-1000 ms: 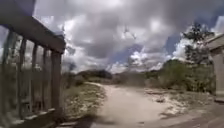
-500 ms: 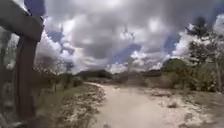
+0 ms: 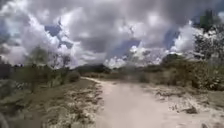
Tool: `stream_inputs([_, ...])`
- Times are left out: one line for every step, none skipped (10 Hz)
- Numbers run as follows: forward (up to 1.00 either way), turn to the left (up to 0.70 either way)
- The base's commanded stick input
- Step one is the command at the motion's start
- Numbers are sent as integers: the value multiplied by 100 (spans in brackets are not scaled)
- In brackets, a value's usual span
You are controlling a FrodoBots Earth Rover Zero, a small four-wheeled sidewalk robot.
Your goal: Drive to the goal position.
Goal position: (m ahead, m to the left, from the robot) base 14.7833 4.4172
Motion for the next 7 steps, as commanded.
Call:
stream_inputs([85, 0])
stream_inputs([85, 0])
stream_inputs([85, 0])
stream_inputs([85, 0])
stream_inputs([85, 0])
stream_inputs([85, 0])
stream_inputs([85, 0])
